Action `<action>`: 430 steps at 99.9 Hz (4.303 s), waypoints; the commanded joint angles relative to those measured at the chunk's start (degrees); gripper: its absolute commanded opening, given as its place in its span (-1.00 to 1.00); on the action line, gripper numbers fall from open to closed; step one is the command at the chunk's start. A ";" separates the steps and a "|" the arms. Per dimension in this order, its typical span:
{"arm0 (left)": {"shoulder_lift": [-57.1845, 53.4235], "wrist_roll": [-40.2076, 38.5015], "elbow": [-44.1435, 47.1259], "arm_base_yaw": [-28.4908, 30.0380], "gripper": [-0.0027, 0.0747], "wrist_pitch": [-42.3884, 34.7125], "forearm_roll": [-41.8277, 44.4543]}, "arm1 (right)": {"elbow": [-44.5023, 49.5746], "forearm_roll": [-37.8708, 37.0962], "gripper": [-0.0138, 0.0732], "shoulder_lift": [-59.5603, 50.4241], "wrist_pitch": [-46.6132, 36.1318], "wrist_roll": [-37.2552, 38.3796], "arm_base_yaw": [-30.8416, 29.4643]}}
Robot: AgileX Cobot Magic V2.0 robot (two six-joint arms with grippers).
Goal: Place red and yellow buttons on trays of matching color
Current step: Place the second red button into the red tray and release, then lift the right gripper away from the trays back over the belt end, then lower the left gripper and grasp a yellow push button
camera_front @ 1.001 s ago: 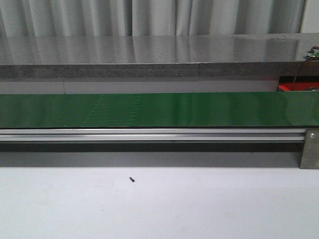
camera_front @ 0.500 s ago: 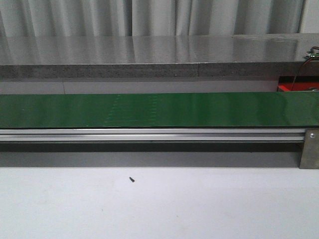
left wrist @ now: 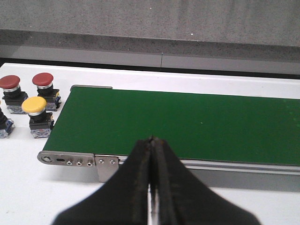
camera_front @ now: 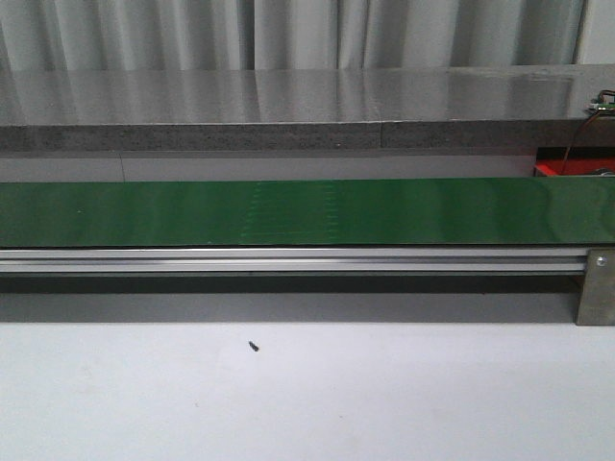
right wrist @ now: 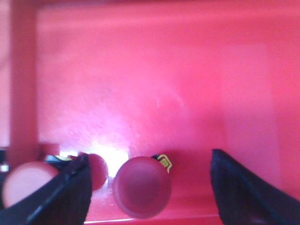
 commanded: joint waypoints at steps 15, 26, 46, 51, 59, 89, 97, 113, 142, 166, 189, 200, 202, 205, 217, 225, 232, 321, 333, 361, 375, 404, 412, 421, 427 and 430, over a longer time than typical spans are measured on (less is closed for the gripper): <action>0.17 -0.39 -1.67 -0.31 -0.98 -4.24 -0.87 | -1.63 1.25 0.55 -13.23 0.63 -0.58 3.89; 0.17 -0.39 -1.67 -0.31 -0.98 -4.24 -0.87 | -1.25 1.25 0.55 -17.45 2.70 -0.58 7.27; 0.17 -0.39 -1.67 -0.31 -0.98 -4.24 -0.87 | 6.88 1.30 0.55 -27.24 0.91 -0.58 14.74; 0.17 -0.39 -1.67 -0.31 -0.98 -4.24 -0.87 | 10.88 1.56 0.55 -30.11 -0.27 -0.58 16.52; 0.17 -0.39 -1.67 -0.31 -0.98 -4.24 -0.87 | 17.04 1.69 0.55 -35.39 -2.98 -0.58 19.39; 0.17 -0.39 -1.67 -0.31 -0.98 -4.24 -0.87 | 38.79 5.11 0.54 -53.37 -10.11 -0.58 24.59; 0.17 -0.39 -1.67 -0.31 -0.98 -4.24 -0.87 | 43.06 5.11 0.51 -57.62 -10.66 -0.58 24.59; 0.17 -0.39 -1.67 -0.31 -0.98 -4.24 -0.87 | 49.82 5.05 0.17 -65.20 -11.54 -0.58 24.59; 0.17 -0.39 -1.67 -0.31 -0.98 -4.24 -0.87 | 54.42 5.05 -0.91 -75.05 -10.31 -0.58 24.59; 0.17 -0.39 -1.67 -0.31 -0.98 -4.24 -0.87 | 54.42 5.05 -0.90 -75.34 -9.85 -0.58 24.59; 0.17 -0.18 -1.67 -0.31 -0.45 -4.24 -0.64 | 54.42 5.05 -0.90 -75.35 -9.79 -0.58 24.59; 0.17 -0.18 -1.67 -0.20 0.20 -4.24 0.03 | 54.42 5.05 -0.90 -75.35 -9.79 -0.58 24.59; 0.17 -0.18 -1.67 -0.19 0.32 -4.24 0.02 | 54.42 5.05 -0.90 -75.35 -9.79 -0.58 24.59; 0.17 -0.18 -1.67 -0.19 0.49 -4.24 0.15 | 54.42 5.05 -0.90 -75.35 -9.79 -0.58 24.59; 0.17 -0.18 -1.67 -0.19 0.75 -4.24 0.14 | 54.42 5.05 -0.90 -75.35 -9.79 -0.58 24.59; 0.17 -0.18 -1.67 -0.19 0.72 -3.96 0.14 | 54.42 5.05 -0.90 -75.35 -9.79 -0.58 24.59; 0.17 -0.65 -1.67 -0.19 0.72 -4.19 0.14 | 54.42 5.05 -0.90 -75.35 -9.79 -0.58 24.59; 49.67 -5.37 -38.37 17.06 0.72 -1.18 3.16 | 54.42 5.05 -0.90 -75.35 -9.73 -0.58 24.59; 57.23 -5.37 -42.49 18.91 0.72 -0.64 3.16 | 54.42 5.05 -0.90 -75.35 -9.73 -0.58 24.59; 68.77 -5.37 -48.90 20.56 0.72 -0.64 3.16 | 54.42 5.05 -0.90 -75.35 -9.73 -0.58 24.59; 73.45 -5.37 -51.35 20.56 0.72 -0.74 3.16 | 54.42 5.05 -0.90 -75.35 -9.73 -0.58 24.59; 80.97 -5.37 -54.93 20.33 0.72 -1.13 2.31 | 54.42 5.05 -0.90 -75.35 -9.73 -0.58 24.59; 82.22 -5.37 -55.03 20.09 0.72 -1.53 1.94 | 54.42 5.05 -0.90 -75.35 -9.73 -0.58 24.59; 83.66 -5.27 -55.27 19.64 0.72 -1.87 1.94 | 54.42 5.05 -0.90 -75.35 -9.73 -0.58 24.59; 84.65 -5.27 -55.52 19.36 0.72 -1.87 1.85 | 54.42 5.05 -0.90 -75.35 -9.73 -0.58 24.59; 84.91 -5.27 -55.52 19.36 0.72 -2.11 1.85 | 54.42 5.05 -0.90 -75.35 -9.73 -0.58 24.59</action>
